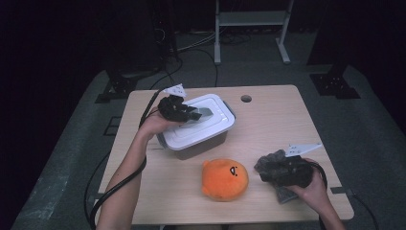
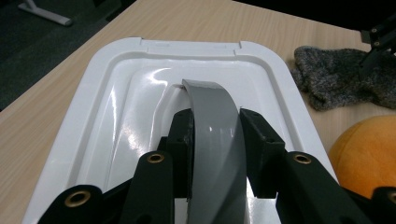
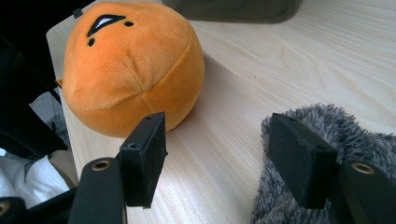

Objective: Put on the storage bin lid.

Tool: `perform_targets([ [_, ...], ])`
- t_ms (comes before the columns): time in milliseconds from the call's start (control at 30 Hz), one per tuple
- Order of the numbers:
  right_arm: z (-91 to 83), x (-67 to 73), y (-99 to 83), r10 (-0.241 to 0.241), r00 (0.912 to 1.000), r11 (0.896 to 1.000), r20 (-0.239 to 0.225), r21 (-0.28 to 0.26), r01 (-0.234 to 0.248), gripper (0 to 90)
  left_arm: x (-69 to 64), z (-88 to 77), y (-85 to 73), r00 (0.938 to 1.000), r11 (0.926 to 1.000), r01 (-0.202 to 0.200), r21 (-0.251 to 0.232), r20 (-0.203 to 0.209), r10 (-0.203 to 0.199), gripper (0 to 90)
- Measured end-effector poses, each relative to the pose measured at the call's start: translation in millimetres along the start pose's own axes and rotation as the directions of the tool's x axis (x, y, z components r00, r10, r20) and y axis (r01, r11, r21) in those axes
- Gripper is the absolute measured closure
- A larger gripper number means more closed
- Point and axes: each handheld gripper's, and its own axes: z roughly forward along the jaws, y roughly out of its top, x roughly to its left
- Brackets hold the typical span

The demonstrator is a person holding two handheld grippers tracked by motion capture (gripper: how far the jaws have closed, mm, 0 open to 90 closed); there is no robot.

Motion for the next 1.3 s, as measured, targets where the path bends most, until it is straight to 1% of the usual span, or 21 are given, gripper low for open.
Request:
perform_targets([
  [100, -0.3, 0.4, 0.0, 0.002, 1.0, 1.0, 0.0, -0.003, -0.002, 36.1, -3.9, 2.0, 1.2, 0.9998, 1.0, -0.002, -0.001, 0.019, 0.002, 66.7],
  [167, -0.2, 0.5, -0.2, 0.001, 1.0, 1.0, 0.001, -0.001, -0.001, 36.1, -6.8, 3.2, 1.9, 0.9996, 0.9999, -0.011, -0.001, 0.025, 0.011, 66.8],
  [200, -0.1, 0.4, -0.3, 0.0, 1.0, 1.0, 0.001, 0.0, 0.0, 36.1, -8.1, 3.8, 2.4, 0.9996, 0.9999, -0.017, -0.001, 0.024, 0.017, 66.7],
  [367, -0.2, 1.0, -0.2, 0.001, 1.0, 1.0, 0.0, -0.001, -0.001, 36.1, -10.3, 4.1, 2.3, 0.9993, 0.9999, -0.013, -0.001, 0.036, 0.013, 66.7],
  [667, -0.1, 1.7, 0.0, -0.003, 1.0, 1.0, 0.001, 0.0, 0.003, 36.1, -16.1, 5.1, 3.8, 0.9984, 0.9998, -0.021, 0.006, 0.052, 0.02, 66.7],
  [767, 0.2, 2.0, 0.1, -0.003, 1.0, 1.0, 0.001, -0.001, 0.003, 36.1, -16.9, 5.0, 4.2, 0.9985, 0.9998, -0.018, 0.008, 0.051, 0.017, 66.7],
  [867, 0.7, 1.7, 0.0, -0.003, 1.0, 1.0, 0.001, 0.0, 0.003, 36.1, -16.5, 5.0, 4.8, 0.9991, 0.9998, -0.017, 0.015, 0.04, 0.016, 66.7],
  [933, 0.9, 1.7, -0.1, -0.002, 1.0, 1.0, 0.001, 0.001, 0.002, 36.1, -16.3, 5.0, 5.3, 0.9994, 0.9998, -0.009, 0.018, 0.033, 0.008, 66.7],
  [1100, 0.6, 1.6, -0.1, -0.001, 1.0, 1.0, 0.001, 0.0, 0.001, 36.1, -16.5, 5.0, 7.1, 0.9997, 0.9994, -0.009, 0.033, 0.023, 0.009, 66.7],
  [1300, 0.3, 2.2, -0.2, -0.003, 1.0, 1.0, 0.0, 0.001, 0.003, 36.1, -16.1, 5.0, 7.9, 0.9998, 0.9993, -0.006, 0.038, 0.02, 0.005, 66.7],
])
